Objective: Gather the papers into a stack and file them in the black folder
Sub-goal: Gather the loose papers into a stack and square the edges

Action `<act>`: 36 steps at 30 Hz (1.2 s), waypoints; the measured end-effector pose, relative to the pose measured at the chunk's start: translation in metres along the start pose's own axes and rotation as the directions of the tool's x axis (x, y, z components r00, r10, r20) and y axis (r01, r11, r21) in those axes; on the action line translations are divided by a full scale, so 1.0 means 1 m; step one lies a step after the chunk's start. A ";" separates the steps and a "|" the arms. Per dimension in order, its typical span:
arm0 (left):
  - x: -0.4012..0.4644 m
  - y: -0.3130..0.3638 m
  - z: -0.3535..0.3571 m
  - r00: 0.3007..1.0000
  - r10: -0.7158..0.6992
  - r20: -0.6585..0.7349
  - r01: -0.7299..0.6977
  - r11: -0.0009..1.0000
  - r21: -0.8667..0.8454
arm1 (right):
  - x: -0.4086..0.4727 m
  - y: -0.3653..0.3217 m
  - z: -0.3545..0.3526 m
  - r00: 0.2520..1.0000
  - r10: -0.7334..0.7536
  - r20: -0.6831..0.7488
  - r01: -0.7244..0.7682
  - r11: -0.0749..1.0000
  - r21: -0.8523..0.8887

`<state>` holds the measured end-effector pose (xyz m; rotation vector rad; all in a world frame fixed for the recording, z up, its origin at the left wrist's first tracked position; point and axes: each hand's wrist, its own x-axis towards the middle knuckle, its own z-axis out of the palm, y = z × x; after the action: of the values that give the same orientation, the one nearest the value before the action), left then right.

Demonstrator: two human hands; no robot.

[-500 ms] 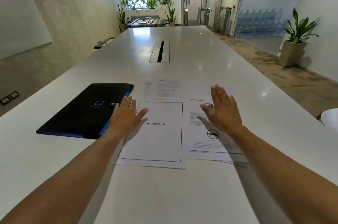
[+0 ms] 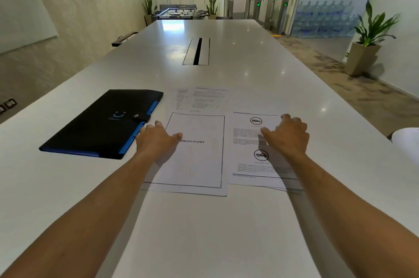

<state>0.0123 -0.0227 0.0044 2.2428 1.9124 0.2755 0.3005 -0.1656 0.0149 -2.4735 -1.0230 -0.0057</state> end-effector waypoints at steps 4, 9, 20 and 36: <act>0.007 0.003 -0.002 0.999 -0.031 0.042 0.032 0.999 -0.013 | -0.002 0.002 -0.002 0.977 0.162 0.138 -0.156 0.986 -0.053; 0.013 0.011 -0.005 0.996 -0.024 0.090 0.025 1.000 -0.004 | 0.002 -0.001 -0.004 0.964 0.188 0.189 -0.175 0.981 -0.086; 0.012 0.015 -0.005 0.991 -0.024 0.130 0.050 0.980 -0.195 | 0.014 -0.006 -0.009 0.960 0.164 0.229 -0.145 0.985 -0.098; -0.008 0.014 -0.005 0.999 0.003 0.035 0.011 0.917 -0.399 | 0.019 0.009 -0.016 0.914 0.120 0.388 -0.291 0.860 0.418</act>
<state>0.0231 -0.0323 0.0125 1.9573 1.6592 0.5664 0.3229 -0.1647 0.0288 -2.1501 -0.7606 0.6974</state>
